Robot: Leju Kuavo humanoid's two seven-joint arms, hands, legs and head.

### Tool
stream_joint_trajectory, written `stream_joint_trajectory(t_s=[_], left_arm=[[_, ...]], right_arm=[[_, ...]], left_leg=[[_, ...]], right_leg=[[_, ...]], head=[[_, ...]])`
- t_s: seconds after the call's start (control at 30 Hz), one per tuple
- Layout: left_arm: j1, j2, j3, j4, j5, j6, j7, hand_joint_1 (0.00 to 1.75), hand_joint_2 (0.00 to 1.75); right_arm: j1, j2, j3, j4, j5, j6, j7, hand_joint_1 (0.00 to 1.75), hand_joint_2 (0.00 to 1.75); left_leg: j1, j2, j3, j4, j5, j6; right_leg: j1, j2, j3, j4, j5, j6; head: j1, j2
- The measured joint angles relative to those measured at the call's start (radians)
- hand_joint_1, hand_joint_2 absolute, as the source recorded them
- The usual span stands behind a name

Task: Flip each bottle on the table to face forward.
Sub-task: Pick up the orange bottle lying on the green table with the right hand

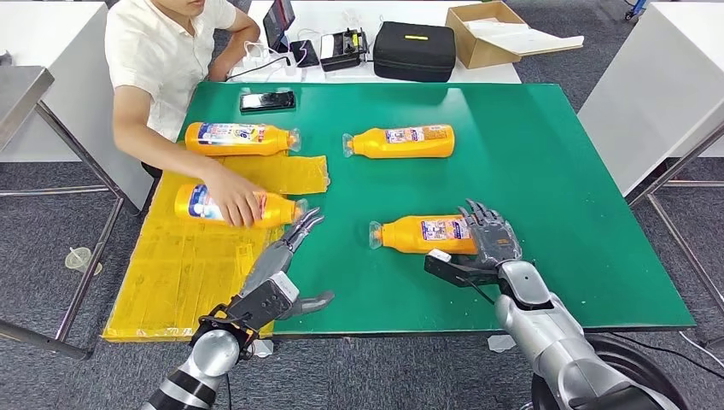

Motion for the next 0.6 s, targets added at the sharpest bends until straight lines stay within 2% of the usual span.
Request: stream_joint_trajectory(t_s=[0.13,0.3,0.4,0.6], left_arm=[[0.001,0.000,0.000,0.000,0.001,0.001,0.000,0.00,1.75],[0.000,0.000,0.000,0.001,0.006,0.000,-0.001,0.00,1.75],[-0.001,0.000,0.000,0.005,0.015,-0.006,-0.005,0.00,1.75],[-0.014,-0.002,-0.006,0.022,0.039,-0.019,-0.026,0.00,1.75]], right_arm=[[-0.028,-0.003,-0.013,0.035,-0.021,0.054,0.039,1.75,1.75],[-0.051,-0.012,-0.033,0.069,-0.062,0.090,0.034,1.75,1.75],[-0.062,-0.022,-0.050,0.089,-0.100,0.127,0.008,1.75,1.75],[-0.086,-0.051,-0.103,0.128,-0.225,0.231,-0.109,1.75,1.75]], left_leg=[[0.000,0.000,0.002,0.000,0.000,0.000],[0.000,-0.001,0.005,0.000,0.000,0.000],[0.000,-0.001,0.005,0.000,0.000,0.000],[0.000,-0.001,0.006,0.000,0.000,0.000]], right_leg=[[0.000,0.000,0.002,0.000,0.000,0.000],[0.000,0.000,0.004,-0.001,0.000,0.000],[0.000,0.000,0.005,-0.001,0.000,0.000],[0.000,0.000,0.006,-0.001,0.000,0.000]], head=[[0.000,0.000],[0.000,0.000],[0.000,0.000],[0.000,0.000]])
